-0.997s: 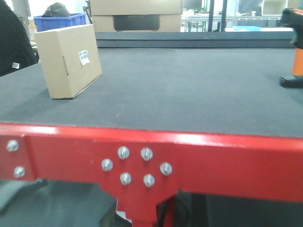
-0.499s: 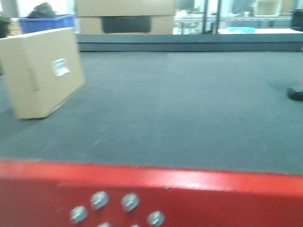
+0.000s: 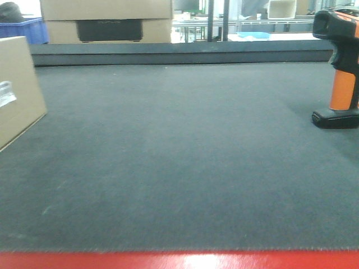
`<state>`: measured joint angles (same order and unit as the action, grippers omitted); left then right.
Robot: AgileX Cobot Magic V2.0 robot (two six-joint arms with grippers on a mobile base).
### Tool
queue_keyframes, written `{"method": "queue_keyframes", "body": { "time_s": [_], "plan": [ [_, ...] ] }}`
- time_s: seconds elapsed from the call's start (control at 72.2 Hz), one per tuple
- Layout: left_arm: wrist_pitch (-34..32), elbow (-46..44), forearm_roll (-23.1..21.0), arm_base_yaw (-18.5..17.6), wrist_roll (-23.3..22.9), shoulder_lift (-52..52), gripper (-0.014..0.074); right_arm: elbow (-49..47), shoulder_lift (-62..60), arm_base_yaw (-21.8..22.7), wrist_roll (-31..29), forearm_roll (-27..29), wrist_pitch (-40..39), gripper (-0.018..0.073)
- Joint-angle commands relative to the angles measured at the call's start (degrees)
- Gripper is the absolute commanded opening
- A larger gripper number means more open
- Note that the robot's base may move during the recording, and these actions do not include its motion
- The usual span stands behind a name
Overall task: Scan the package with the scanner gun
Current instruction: 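Lower the left gripper over the long narrow cardboard box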
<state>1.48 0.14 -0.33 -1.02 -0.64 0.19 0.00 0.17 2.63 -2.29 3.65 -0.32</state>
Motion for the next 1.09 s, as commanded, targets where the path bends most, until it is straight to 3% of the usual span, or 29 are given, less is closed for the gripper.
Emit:
{"method": "queue_keyframes", "body": {
  "time_s": [0.0,1.08],
  "plan": [
    [-0.8,-0.1,0.0,-0.2,-0.1,-0.2,-0.0111,0.0,-0.2,0.0,-0.3,0.1,-1.0,-0.0169],
    [-0.8,-0.1,0.0,-0.2,-0.1,-0.2,-0.0111,0.0,-0.2,0.0,-0.3,0.1,-1.0,-0.0169]
  ]
}}
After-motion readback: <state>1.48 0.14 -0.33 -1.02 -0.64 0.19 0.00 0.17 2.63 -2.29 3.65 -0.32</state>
